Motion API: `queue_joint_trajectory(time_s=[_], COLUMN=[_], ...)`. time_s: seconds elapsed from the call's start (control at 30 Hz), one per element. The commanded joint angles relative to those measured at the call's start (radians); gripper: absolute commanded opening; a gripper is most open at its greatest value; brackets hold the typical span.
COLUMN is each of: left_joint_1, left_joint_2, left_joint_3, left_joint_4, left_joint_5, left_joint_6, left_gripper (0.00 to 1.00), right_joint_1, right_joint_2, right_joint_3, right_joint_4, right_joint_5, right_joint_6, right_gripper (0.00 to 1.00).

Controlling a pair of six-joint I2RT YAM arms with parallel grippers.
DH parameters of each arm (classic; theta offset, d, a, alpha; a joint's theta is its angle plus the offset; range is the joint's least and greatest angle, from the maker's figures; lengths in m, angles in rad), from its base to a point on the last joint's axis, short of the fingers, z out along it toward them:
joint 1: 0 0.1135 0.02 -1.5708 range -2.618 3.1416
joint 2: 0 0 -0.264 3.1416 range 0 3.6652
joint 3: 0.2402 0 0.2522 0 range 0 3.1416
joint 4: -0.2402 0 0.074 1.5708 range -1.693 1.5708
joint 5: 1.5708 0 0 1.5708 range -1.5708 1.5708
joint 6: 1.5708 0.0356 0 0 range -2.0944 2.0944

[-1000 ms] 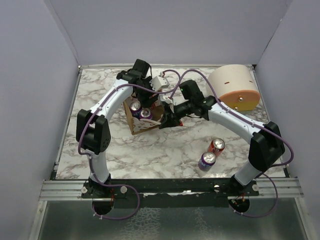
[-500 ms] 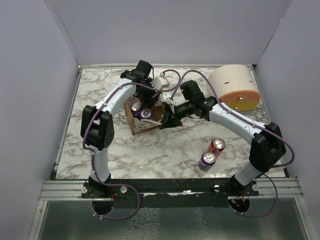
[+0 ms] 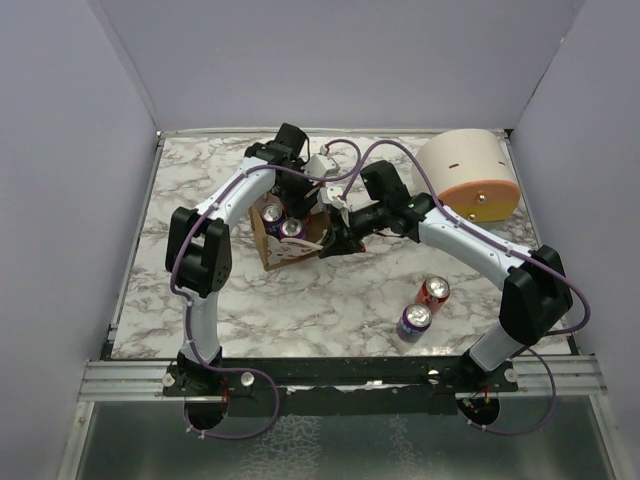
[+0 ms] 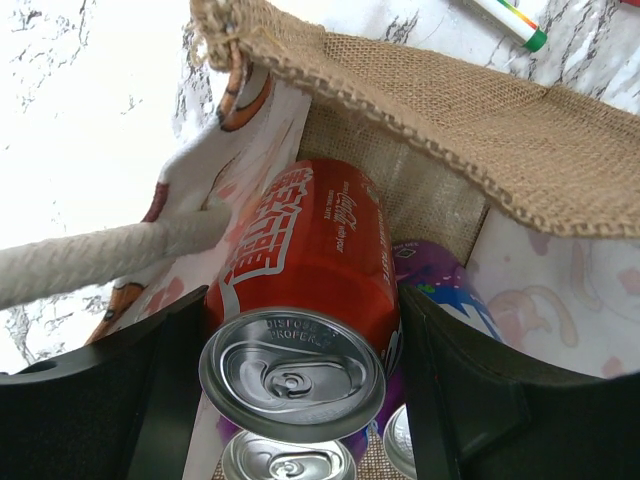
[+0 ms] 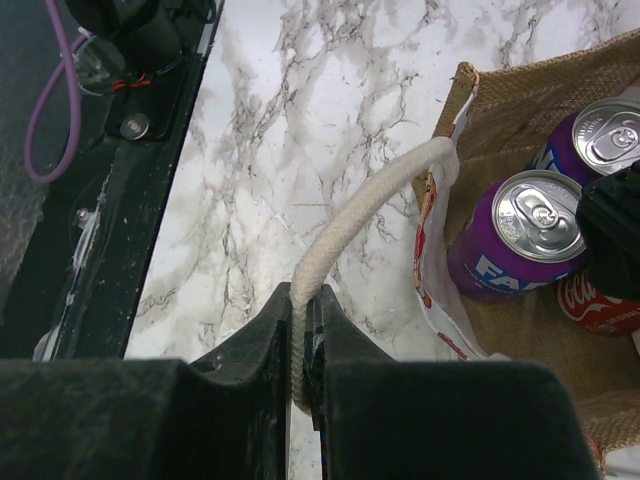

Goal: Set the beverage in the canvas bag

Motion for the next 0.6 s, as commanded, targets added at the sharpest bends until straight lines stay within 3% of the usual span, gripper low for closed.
queue_joint_trajectory(time_s=[0.0,0.57], left_joint_1=[-0.005,-0.007], left_joint_2=[0.005,0.048], left_joint_3=[0.023,0.006], left_joint_4=[0.027,0.033], left_joint_5=[-0.031,-0.064], left_joint_6=[-0.027,-0.047], left_gripper=[0.45,0.62], right_joint_1=[0.005,0.005], right_joint_2=[-0.034,-0.036], right_joint_3=[-0.006,-0.011], right_joint_4=[0.011,0.009], right_joint_5=[-0.012,-0.012], right_joint_6=[0.009,0.005], right_gripper=[0.01,0.01])
